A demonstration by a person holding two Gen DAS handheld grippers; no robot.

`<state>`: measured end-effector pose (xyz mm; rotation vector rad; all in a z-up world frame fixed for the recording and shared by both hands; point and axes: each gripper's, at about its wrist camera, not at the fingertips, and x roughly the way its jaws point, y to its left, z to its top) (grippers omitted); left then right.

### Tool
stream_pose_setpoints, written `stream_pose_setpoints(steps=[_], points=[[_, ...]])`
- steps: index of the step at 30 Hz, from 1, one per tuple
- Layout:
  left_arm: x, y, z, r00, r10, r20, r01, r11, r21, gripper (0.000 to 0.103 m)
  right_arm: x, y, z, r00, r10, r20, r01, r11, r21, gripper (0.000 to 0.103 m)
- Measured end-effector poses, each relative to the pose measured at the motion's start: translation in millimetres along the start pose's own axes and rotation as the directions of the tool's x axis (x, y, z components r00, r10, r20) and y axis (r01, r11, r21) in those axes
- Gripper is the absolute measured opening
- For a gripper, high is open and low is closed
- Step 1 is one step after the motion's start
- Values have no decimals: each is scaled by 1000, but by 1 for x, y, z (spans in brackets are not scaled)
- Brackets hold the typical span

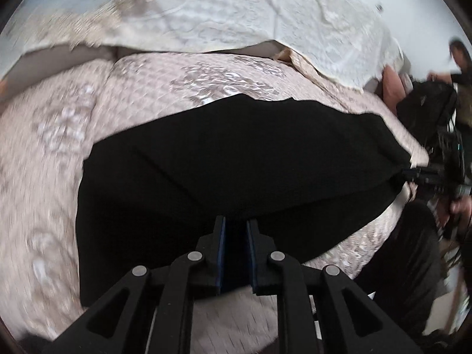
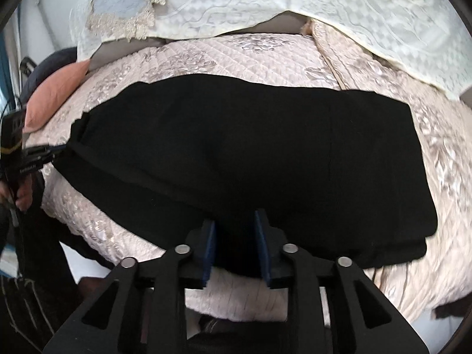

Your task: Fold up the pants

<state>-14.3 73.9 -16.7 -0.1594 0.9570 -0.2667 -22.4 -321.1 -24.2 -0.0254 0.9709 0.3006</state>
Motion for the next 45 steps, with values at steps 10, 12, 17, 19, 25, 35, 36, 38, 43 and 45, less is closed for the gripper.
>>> stream_pose_setpoints(steps=[10, 12, 17, 19, 25, 35, 36, 38, 43, 45], points=[[-33, 55, -15, 991, 82, 101, -43, 938, -345, 48, -27, -28, -19, 996, -18, 91, -3, 974, 227, 40], [-26, 59, -9, 993, 75, 92, -33, 919, -394, 49, -28, -30, -19, 994, -30, 103, 2, 965, 261, 40], [-11, 47, 8, 993, 94, 78, -49, 891, -451, 55, -35, -41, -22, 988, -79, 131, 21, 919, 393, 40], [-4, 46, 12, 993, 104, 62, -62, 874, -482, 59, -40, -50, -27, 985, -88, 148, 10, 888, 459, 40], [11, 49, 16, 983, 185, -6, -161, 837, -523, 57, -52, -80, -38, 974, -148, 173, 18, 807, 590, 44], [-10, 64, -15, 981, 193, 34, -132, 782, -609, 15, -47, -103, -35, 961, -172, 215, -21, 731, 682, 45], [-12, 66, -20, 982, 184, 41, -120, 777, -618, 15, -46, -103, -35, 961, -174, 213, -18, 733, 680, 45], [-17, 64, -26, 985, 163, 57, -94, 781, -618, 16, -44, -103, -38, 962, -169, 214, -22, 735, 678, 45], [-11, 68, -20, 986, 142, 87, -58, 784, -618, 39, -36, -106, -31, 963, -160, 217, -35, 723, 690, 45], [-6, 72, -16, 983, 163, 87, -74, 779, -622, 37, -32, -108, -29, 963, -164, 212, -32, 715, 699, 45]])
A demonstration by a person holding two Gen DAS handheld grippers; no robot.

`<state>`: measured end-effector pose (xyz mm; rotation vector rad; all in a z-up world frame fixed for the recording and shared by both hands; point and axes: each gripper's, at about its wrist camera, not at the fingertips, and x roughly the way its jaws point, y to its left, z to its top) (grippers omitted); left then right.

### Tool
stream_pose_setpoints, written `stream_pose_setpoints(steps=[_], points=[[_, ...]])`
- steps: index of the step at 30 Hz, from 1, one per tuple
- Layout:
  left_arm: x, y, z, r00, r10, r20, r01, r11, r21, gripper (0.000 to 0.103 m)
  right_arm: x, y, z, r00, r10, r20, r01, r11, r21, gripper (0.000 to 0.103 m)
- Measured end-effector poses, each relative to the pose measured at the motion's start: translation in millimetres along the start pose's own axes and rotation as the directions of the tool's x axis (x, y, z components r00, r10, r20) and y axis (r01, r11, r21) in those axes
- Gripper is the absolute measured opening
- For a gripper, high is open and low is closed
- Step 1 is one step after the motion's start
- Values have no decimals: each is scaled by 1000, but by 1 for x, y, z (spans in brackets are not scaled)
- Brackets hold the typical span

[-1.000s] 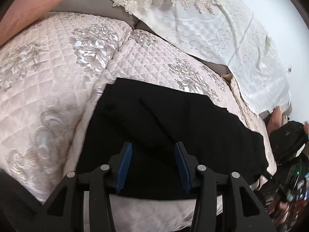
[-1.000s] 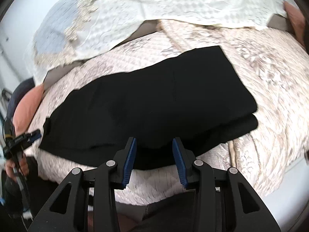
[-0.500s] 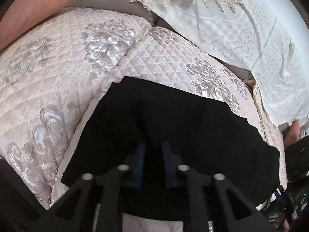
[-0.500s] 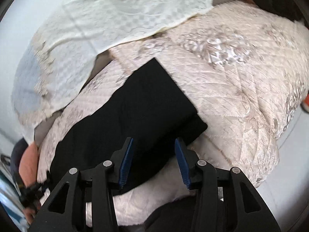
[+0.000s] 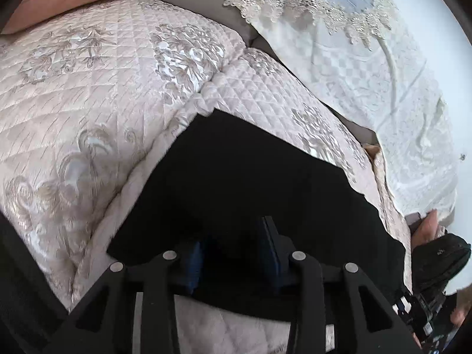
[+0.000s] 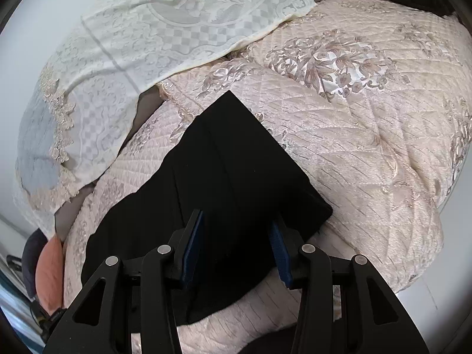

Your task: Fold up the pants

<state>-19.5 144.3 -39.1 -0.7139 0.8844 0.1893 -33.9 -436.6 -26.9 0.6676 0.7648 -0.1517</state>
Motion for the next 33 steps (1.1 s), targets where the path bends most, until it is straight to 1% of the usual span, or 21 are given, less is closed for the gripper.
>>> stream_pose_setpoints(steps=[1, 2, 3, 4, 5, 8, 10, 12, 13, 14, 16, 17, 19, 20, 22, 25, 28, 29, 31, 32, 33], points=[[2, -1, 2, 1000, 14, 4, -14, 1000, 5, 37, 2, 0, 1, 1000, -4, 0, 4, 1000, 6, 45], [4, -1, 5, 1000, 31, 6, -31, 999, 12, 28, 3, 0, 1, 1000, -5, 2, 5, 1000, 12, 45], [6, -3, 7, 999, 53, 9, -53, 998, 22, 9, 3, 2, 2, 1000, -8, 7, 8, 1000, 8, 38], [6, -4, 10, 998, 62, 6, -62, 998, 30, 4, 3, 4, 3, 1000, -26, 12, 26, 1000, -4, 27], [5, -4, 12, 998, 60, 7, -60, 998, 30, 4, 3, 6, 4, 999, -43, 15, 43, 999, -11, 12], [-9, -8, 20, 998, 51, 44, -53, 997, 53, 4, -5, 11, 8, 999, -10, 36, 11, 1000, -7, 9], [-22, -6, 25, 997, 34, 67, -37, 998, 55, 4, -17, 16, 11, 998, 17, 59, -17, 1000, -4, 9], [-32, -5, 27, 995, 41, 90, -47, 996, 71, 4, -30, 19, 11, 996, 38, 75, -38, 999, 0, 9], [-33, -4, 26, 995, 43, 91, -50, 996, 79, 4, -34, 19, 10, 996, 35, 78, -35, 999, -2, 9], [-31, -1, 24, 995, 54, 84, -61, 995, 85, 4, -35, 17, 6, 998, 12, 69, -12, 1000, 0, 9], [-18, 8, 17, 996, 76, 37, -79, 993, 85, 4, -27, 8, 0, 999, -20, 36, 19, 1000, 18, 9], [-13, 11, 13, 996, 86, 25, -88, 992, 89, 4, -20, -1, -5, 999, -44, 2, 44, 998, 45, 9], [-6, 16, 6, 994, 105, 4, -105, 990, 95, 4, -13, -10, -9, 998, -53, -30, 55, 996, 73, 9], [-5, 18, 3, 995, 103, 1, -103, 990, 92, 4, -14, -11, -10, 998, -55, -28, 56, 996, 73, 9], [-6, 19, 2, 995, 97, 7, -97, 991, 90, 4, -16, -9, -9, 998, -54, -19, 55, 997, 63, 9], [-11, 14, 2, 995, 102, 22, -104, 989, 107, 4, -15, -6, -6, 997, -67, -33, 69, 997, 44, 9], [-19, 11, 3, 995, 89, 42, -94, 989, 116, 4, -22, 1, -6, 998, -69, 2, 69, 997, 19, 9], [-17, 10, 4, 995, 92, 43, -97, 987, 125, 4, -22, 1, -7, 997, -71, 2, 71, 997, 21, 9], [-10, 12, 3, 994, 111, 24, -113, 983, 141, 5, -16, -1, -7, 996, -91, -20, 91, 996, 8, 10], [-9, 14, 2, 993, 120, 19, -121, 983, 136, 7, -11, -2, -8, 994, -99, -44, 99, 995, -6, 11], [-12, 17, 2, 992, 123, 25, -126, 984, 130, 9, -12, -3, -8, 994, -103, -44, 103, 995, -11, 18]])
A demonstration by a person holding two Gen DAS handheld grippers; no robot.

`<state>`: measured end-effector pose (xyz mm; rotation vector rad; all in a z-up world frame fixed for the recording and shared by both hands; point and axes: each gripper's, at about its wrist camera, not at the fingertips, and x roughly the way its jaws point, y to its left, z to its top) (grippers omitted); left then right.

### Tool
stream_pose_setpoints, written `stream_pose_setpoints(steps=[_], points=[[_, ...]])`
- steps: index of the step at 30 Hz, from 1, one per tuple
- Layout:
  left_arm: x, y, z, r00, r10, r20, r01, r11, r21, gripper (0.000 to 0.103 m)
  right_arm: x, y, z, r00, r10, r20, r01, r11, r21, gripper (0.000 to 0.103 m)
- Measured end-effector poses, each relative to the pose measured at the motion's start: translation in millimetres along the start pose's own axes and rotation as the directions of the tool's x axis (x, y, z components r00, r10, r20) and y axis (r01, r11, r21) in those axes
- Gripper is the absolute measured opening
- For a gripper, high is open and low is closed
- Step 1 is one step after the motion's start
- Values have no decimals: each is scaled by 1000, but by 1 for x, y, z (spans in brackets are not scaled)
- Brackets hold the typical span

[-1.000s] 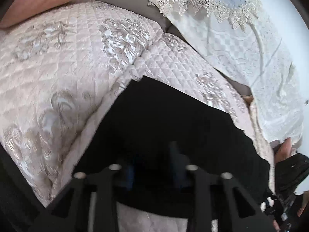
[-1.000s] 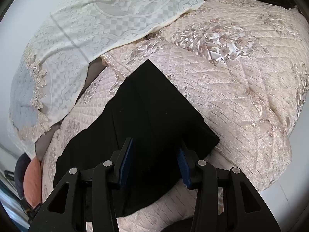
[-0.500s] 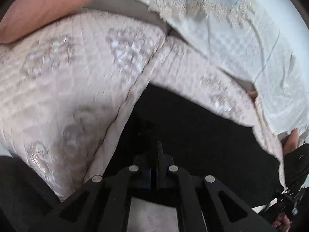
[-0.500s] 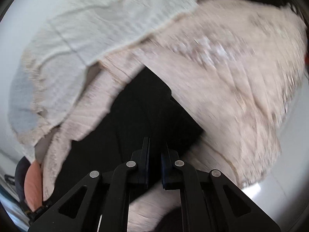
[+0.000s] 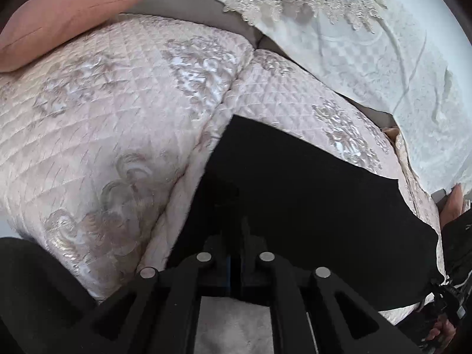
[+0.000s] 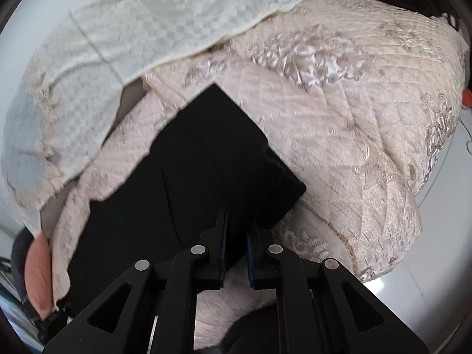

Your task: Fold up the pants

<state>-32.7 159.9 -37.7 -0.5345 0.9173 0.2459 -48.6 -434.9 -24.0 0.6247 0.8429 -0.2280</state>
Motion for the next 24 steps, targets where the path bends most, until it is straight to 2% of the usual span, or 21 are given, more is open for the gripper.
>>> stream_pose_setpoints(steps=[1, 2, 3, 6, 8, 10, 13, 17, 19, 21, 24], points=[[-4, 2, 0, 1000, 5, 13, -5, 1000, -1, 9, -5, 0, 0, 1000, -11, 15, 11, 1000, -4, 22], [-10, 6, 0, 999, 15, 33, -15, 1000, -2, 10, -13, 0, 0, 998, -51, 47, 52, 998, -22, 32], [-16, 9, 1, 998, 30, 50, -30, 1000, -5, 10, -19, 1, 1, 994, -80, 70, 83, 996, -36, 33], [-31, 14, 7, 991, 87, 99, -87, 996, -6, 10, -42, 4, 5, 975, -161, 151, 175, 981, -87, 33], [-39, 11, 13, 985, 101, 137, -103, 995, 5, 10, -53, 15, 7, 965, -172, 198, 200, 971, -134, 33], [-44, 0, 18, 983, 77, 164, -83, 996, 34, 10, -56, 30, 6, 961, -159, 226, 203, 961, -190, 33], [-35, -29, 20, 990, 4, 144, -20, 994, 112, 10, -41, 60, 1, 977, -85, 196, 141, 945, -294, 33], [-10, -77, 17, 994, -92, 63, 74, 968, 239, 10, -2, 92, -2, 992, -28, 123, 77, 908, -412, 33], [0, -100, 16, 992, -115, 51, 95, 950, 296, 10, 16, 101, 4, 993, -25, 118, 76, 891, -447, 33], [14, -118, 18, 992, -124, 32, 107, 938, 330, 14, 28, 103, 13, 991, -41, 128, 94, 891, -444, 33], [35, -129, 23, 994, -106, 13, 95, 935, 343, 15, 48, 98, 34, 987, -78, 142, 131, 899, -417, 33]])
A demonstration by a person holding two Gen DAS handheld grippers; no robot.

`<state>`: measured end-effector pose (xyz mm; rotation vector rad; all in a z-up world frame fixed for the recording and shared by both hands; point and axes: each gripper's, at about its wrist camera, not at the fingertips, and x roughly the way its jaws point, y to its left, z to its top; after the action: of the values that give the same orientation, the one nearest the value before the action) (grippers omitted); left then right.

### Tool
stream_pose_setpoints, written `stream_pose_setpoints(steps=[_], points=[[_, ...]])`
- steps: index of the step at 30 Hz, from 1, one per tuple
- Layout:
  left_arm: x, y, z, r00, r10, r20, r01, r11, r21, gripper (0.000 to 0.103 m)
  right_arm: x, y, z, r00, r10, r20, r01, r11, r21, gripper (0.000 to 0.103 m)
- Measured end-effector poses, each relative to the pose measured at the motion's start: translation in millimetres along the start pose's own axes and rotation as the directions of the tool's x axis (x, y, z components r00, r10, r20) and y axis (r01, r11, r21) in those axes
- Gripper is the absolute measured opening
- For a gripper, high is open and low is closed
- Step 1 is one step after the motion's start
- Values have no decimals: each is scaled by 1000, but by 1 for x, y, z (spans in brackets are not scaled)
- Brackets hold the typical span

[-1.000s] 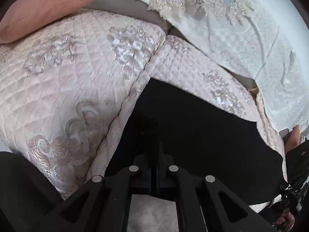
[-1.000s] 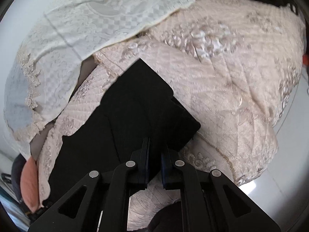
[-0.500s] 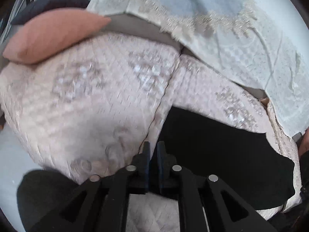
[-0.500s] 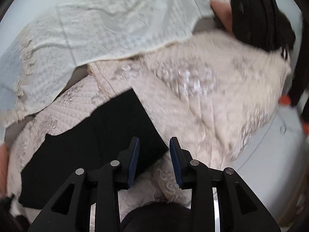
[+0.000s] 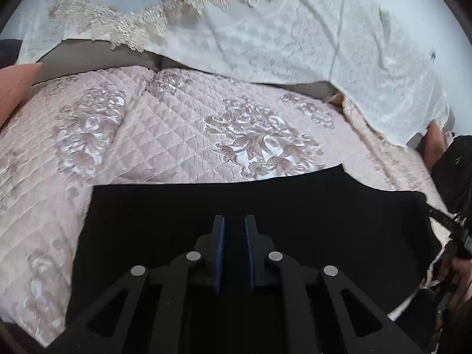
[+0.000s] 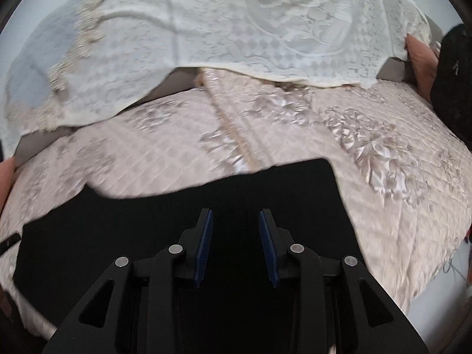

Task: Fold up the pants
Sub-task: 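Lay the pants flat with both tools and open the grippers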

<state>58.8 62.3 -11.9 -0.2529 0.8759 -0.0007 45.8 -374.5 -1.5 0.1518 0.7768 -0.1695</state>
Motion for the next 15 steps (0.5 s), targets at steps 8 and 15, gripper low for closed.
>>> stream_pose_setpoints(steps=[8, 15], points=[[45, 6, 5, 997, 38, -62, -38, 999, 5, 15, 43, -49, 11, 996, -61, -65, 67, 993, 96, 36], [37, 10, 21, 998, 56, -19, -56, 998, -6, 24, 27, -32, 23, 997, -71, -25, 71, 997, 20, 36]])
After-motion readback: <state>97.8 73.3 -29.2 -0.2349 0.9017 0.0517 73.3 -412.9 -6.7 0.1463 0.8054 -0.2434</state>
